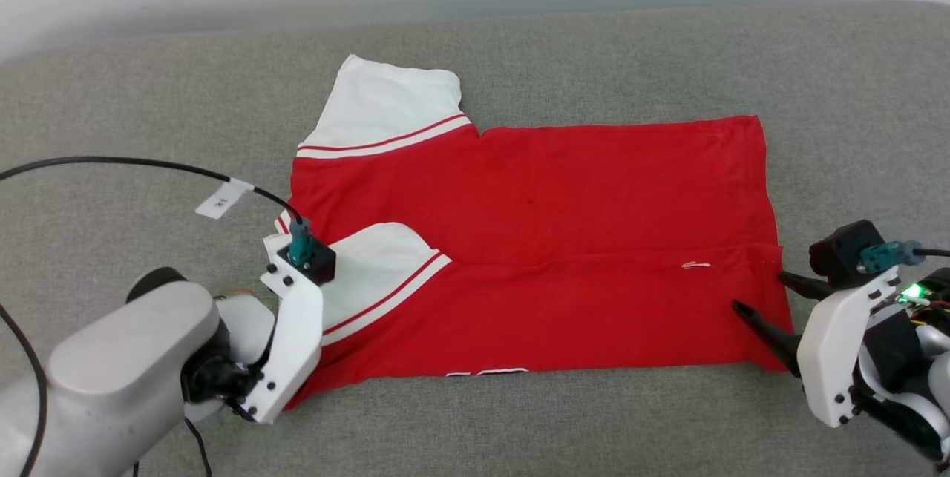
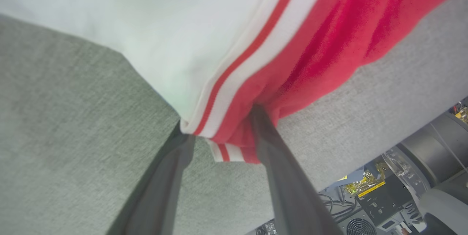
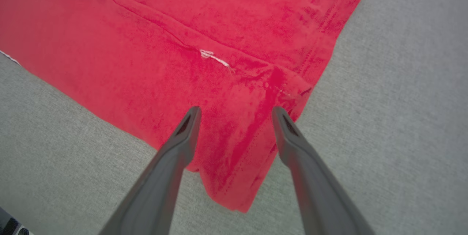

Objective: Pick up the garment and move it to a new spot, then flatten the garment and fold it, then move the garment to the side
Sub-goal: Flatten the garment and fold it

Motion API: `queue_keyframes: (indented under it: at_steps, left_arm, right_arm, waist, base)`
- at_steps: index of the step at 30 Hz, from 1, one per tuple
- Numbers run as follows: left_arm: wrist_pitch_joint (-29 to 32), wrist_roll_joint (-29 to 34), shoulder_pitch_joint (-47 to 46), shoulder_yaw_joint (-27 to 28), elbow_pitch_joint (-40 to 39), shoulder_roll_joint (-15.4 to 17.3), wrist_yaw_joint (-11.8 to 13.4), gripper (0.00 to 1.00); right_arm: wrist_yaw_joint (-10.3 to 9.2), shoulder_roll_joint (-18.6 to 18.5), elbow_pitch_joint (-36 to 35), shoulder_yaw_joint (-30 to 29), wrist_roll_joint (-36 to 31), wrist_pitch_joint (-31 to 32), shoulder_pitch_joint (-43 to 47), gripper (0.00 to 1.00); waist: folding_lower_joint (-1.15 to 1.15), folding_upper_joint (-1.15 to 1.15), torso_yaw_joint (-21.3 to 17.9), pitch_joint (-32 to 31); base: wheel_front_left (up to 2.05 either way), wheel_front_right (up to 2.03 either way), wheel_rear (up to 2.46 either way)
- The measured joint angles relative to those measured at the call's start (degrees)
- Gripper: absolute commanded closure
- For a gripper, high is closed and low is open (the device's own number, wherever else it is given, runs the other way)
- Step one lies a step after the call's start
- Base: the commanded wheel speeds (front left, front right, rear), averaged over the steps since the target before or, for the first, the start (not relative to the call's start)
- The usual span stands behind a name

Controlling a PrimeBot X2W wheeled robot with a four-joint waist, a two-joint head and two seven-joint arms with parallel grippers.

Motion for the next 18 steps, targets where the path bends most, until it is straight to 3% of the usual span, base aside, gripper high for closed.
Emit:
queue_keyframes:
  at_steps: [6, 14, 18]
  left_arm:
    - [-0.6, 1.4, 1.0, -0.8, -3.1, 1.0, 0.0, 1.00]
    - [-1.0, 2.2, 1.3, -1.1, -8.3, 2.8, 0.0, 1.00]
    - [-1.1, 3.0, 0.0, -1.1, -9.9, 2.9, 0.0, 1.00]
  right_arm:
    - [0.00, -4.1, -1.5, 0.5, 2.4, 4.1, -2.3, 0.00]
    - [0.00, -12.6, -4.3, 5.6, 7.3, 21.3, -7.2, 0.00]
    - [0.00, -14.0, -3.9, 7.4, 9.9, 28.9, -9.6, 0.00]
  waist:
    - [0.00, 0.00, 0.5, -2.4]
    - [0.00, 0.00, 1.9, -4.1]
    - [0.00, 0.00, 2.5, -2.8]
  base:
    - [0.00, 0.00, 0.00]
    - [0.00, 0.00, 0.00]
    - [0.00, 0.00, 0.00]
